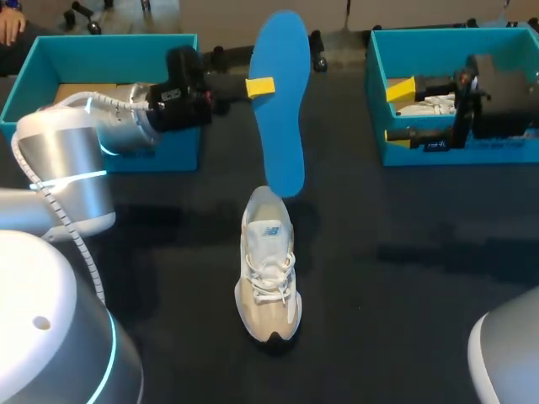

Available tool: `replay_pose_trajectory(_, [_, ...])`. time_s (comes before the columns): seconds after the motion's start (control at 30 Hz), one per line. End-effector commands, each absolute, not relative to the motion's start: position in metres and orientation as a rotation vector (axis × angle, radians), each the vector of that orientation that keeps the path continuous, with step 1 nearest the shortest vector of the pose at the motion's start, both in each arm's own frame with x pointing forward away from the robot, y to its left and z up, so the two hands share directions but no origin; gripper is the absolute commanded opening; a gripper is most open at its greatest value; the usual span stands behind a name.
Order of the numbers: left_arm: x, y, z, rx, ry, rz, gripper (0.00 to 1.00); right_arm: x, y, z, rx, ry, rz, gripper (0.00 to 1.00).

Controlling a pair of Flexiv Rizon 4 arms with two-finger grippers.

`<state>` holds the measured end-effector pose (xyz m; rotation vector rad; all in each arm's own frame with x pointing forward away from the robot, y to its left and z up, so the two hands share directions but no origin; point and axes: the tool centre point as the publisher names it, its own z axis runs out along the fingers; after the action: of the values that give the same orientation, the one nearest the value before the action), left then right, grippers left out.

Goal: Take the shoe out of the shoebox, open the shoe tongue, remove and reinsert the insole, then place the shoe into the shoebox

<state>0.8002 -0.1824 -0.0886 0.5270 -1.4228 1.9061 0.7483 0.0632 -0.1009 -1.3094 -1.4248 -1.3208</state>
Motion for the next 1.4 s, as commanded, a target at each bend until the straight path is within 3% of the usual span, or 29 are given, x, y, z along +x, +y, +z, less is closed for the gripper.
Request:
replay_pose_trajectory(0.03, [0.8019, -0.1793, -0.0901, 0.156, -1.624, 2.179, 0.0, 0.7506, 0.0656, -0.1009, -1.307, -1.426, -1.317, 1.0])
replay_pose_trajectory(0.67, [0.8015, -0.1787, -0.0894, 0.03, -1.715, 2.255, 0.0, 0.7518, 0.0688, -0.1026, -1.299, -1.424, -1.329, 1.0])
replay_pose_trajectory(1.0, [0.8083, -0.1807, -0.0815, -0.893, -1.89, 2.65, 0.0, 0.7532, 0.0692, -0.101, -1.3, -1.43, -1.333, 1.0])
replay_pose_trajectory(1.4, [0.8099, -0.178, -0.087, -1.793, -1.95, 2.648, 0.0, 0.7577, 0.0688, -0.0972, -1.29, -1.436, -1.338, 1.0])
